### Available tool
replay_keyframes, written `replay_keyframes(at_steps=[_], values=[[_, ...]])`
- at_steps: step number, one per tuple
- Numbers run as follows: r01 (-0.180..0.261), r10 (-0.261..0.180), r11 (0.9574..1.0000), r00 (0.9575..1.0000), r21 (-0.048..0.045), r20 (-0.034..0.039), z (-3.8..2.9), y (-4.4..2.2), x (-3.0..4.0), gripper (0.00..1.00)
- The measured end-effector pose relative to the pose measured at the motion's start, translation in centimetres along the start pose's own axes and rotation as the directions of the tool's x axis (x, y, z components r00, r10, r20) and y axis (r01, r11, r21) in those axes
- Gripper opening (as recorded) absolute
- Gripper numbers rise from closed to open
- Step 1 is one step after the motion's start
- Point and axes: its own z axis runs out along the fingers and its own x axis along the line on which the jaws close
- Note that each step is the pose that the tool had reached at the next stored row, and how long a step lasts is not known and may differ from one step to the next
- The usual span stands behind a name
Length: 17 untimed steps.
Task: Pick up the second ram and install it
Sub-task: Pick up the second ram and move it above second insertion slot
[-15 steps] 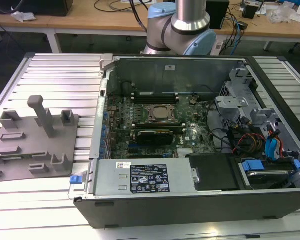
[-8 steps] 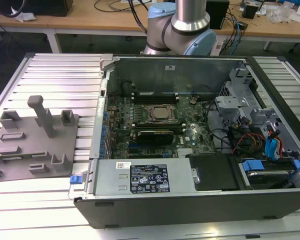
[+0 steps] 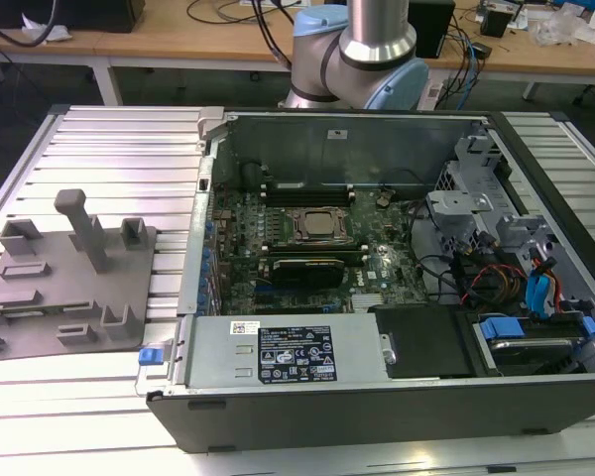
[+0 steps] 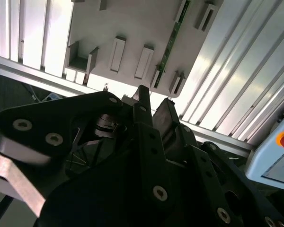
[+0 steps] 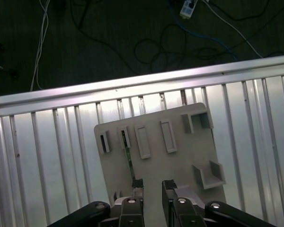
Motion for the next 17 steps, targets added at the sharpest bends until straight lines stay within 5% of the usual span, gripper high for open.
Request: replay_keyframes(at_steps=[17], values=[[0.0, 0.0, 1.0, 1.0, 0.0, 0.0001, 1.33, -0.06, 0.03, 0.3]])
